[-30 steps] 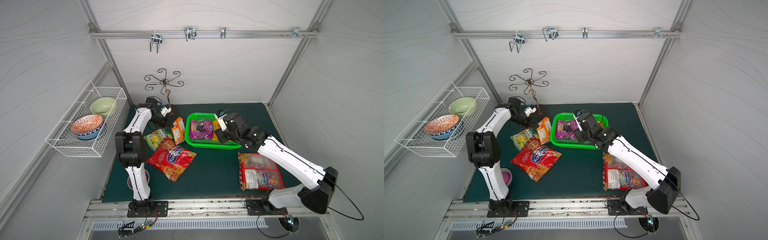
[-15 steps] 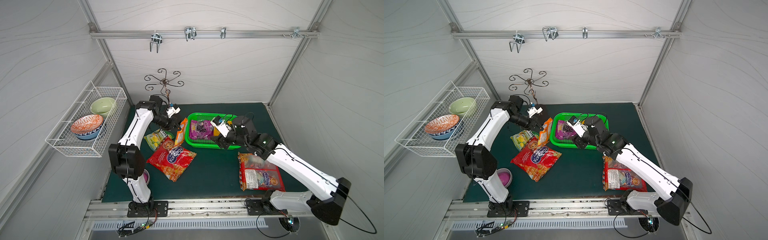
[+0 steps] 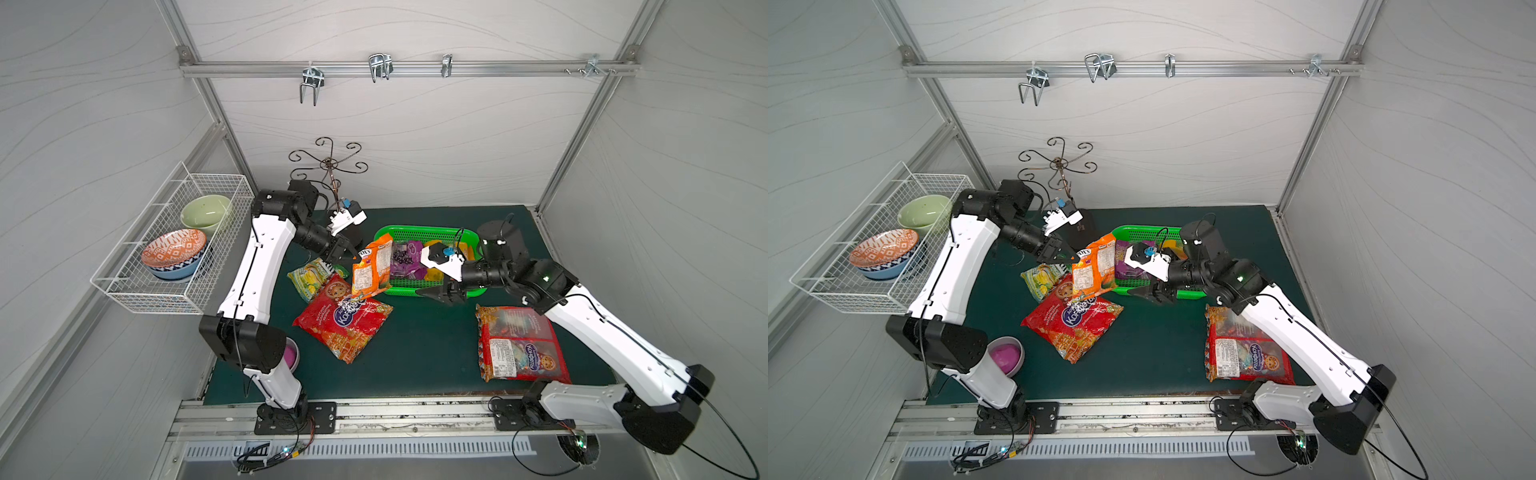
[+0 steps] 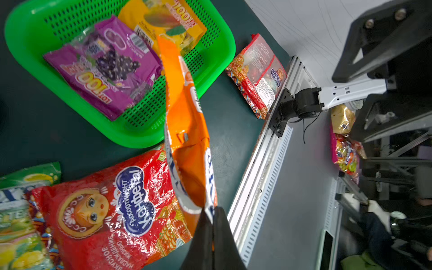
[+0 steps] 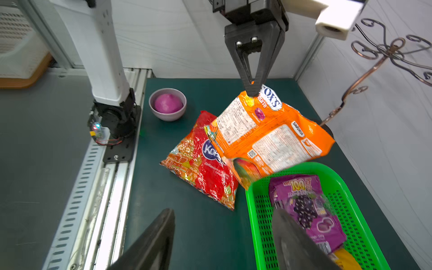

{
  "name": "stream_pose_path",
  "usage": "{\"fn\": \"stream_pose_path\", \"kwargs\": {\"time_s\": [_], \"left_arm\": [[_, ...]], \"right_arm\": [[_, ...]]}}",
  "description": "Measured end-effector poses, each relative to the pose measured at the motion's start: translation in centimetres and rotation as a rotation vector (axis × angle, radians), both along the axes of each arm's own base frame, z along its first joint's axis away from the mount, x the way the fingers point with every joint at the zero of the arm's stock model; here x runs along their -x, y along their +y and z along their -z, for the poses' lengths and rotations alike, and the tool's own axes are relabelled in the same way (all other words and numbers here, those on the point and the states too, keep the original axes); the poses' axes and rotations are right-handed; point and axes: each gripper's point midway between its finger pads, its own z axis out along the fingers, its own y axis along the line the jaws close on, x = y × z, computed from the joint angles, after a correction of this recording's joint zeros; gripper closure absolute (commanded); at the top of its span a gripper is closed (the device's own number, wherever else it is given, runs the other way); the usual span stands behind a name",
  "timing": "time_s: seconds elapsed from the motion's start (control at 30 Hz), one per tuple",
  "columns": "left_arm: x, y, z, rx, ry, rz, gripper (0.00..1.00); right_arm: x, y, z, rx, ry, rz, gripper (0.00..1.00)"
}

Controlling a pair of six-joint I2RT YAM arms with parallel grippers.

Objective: Put the candies in the basket
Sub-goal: Place the candy in the basket.

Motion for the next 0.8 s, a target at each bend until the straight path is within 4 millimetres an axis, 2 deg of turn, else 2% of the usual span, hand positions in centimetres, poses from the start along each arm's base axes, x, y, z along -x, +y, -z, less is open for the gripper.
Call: {"fn": "stream_pose_path", "kwargs": {"time_s": [0.13, 0.27, 0.57, 0.67, 0.8], "left_arm": [[2.2, -0.9, -1.5, -0.02, -0.11, 0.093, 1.0], [4.5, -2.1, -2.0, -0.047, -0.203, 0.209, 1.0], [9.3, -6.2, -1.2, -0.126, -0.342, 0.535, 1.0], [10.5, -7.2, -0.7, -0.155, -0.377, 0.623, 1.0], [10.7, -7.3, -0.3, -0.191, -0.408, 0.662, 1.0]], "right_arm": [[1.2, 0.3, -1.0, -0.021, 0.008, -0.085, 0.29], [1.6, 0.5, -1.3, -0.018, 0.014, -0.115, 0.25], [-0.1, -0.4, -0.2, 0.022, 0.097, -0.063, 0.24], [-0.1, -0.6, 0.4, 0.044, 0.16, -0.069, 0.26], [1.6, -0.8, 1.6, 0.078, 0.286, -0.13, 0.36]]}}
